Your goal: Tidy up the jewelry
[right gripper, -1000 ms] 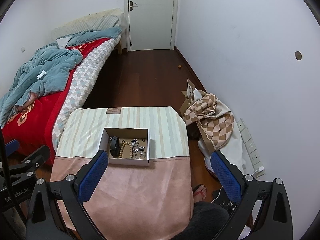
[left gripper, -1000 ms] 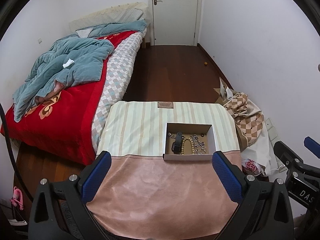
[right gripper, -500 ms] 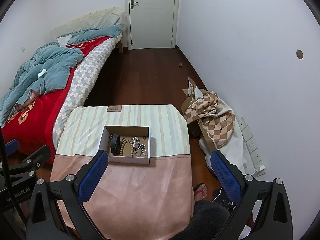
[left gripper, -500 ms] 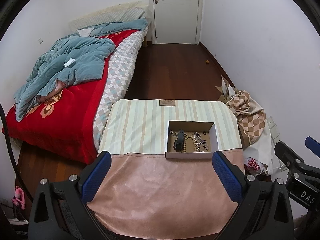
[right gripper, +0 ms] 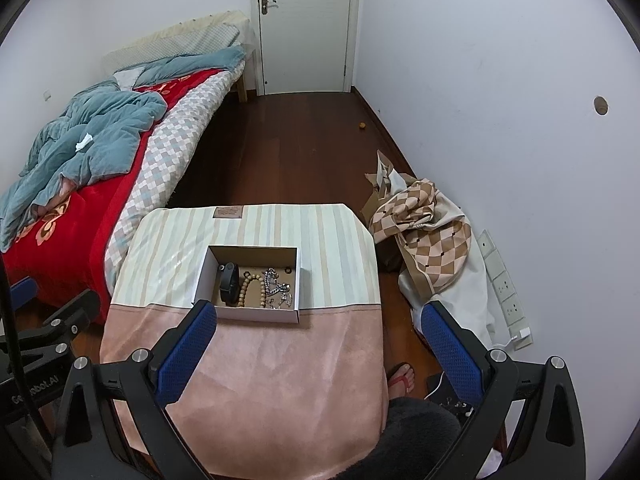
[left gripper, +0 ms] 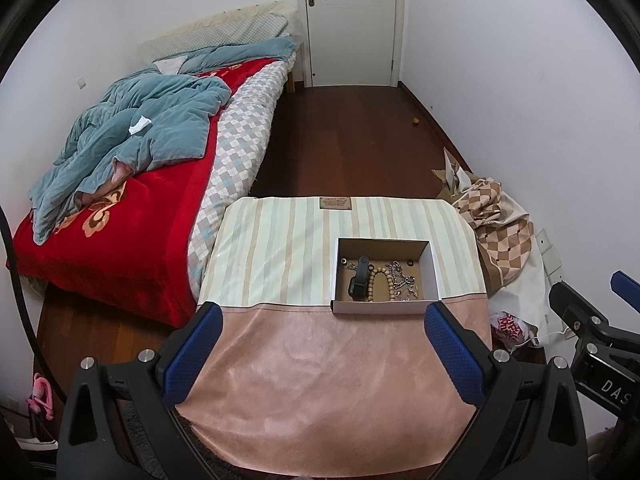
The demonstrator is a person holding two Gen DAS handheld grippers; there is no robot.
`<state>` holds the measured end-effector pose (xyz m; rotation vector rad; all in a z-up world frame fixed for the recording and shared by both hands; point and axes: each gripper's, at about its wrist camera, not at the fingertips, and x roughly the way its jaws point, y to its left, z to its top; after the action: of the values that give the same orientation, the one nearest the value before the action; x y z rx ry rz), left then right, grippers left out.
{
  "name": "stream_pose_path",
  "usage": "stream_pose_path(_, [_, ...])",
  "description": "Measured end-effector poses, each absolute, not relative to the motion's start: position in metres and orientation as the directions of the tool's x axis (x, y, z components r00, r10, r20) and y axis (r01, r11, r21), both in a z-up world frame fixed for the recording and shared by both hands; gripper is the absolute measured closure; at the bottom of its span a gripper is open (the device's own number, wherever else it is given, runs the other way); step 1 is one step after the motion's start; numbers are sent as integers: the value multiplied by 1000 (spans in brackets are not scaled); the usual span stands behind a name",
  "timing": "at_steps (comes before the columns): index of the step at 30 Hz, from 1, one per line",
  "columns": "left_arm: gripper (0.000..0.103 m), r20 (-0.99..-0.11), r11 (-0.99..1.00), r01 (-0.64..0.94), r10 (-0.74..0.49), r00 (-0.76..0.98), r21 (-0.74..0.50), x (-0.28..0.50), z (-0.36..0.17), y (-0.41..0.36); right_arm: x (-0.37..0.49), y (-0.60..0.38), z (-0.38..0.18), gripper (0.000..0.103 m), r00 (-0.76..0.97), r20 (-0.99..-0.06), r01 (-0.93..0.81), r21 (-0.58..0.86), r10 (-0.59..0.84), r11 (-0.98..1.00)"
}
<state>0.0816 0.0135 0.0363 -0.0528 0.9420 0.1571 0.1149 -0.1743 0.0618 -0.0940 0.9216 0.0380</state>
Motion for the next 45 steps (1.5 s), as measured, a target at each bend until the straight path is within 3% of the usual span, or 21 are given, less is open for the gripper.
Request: stream_pose_path(45, [0,-795,989,-143,107,597,26,76,49,11,112,-180,66,0,609,-793,-64,-54,-4,996])
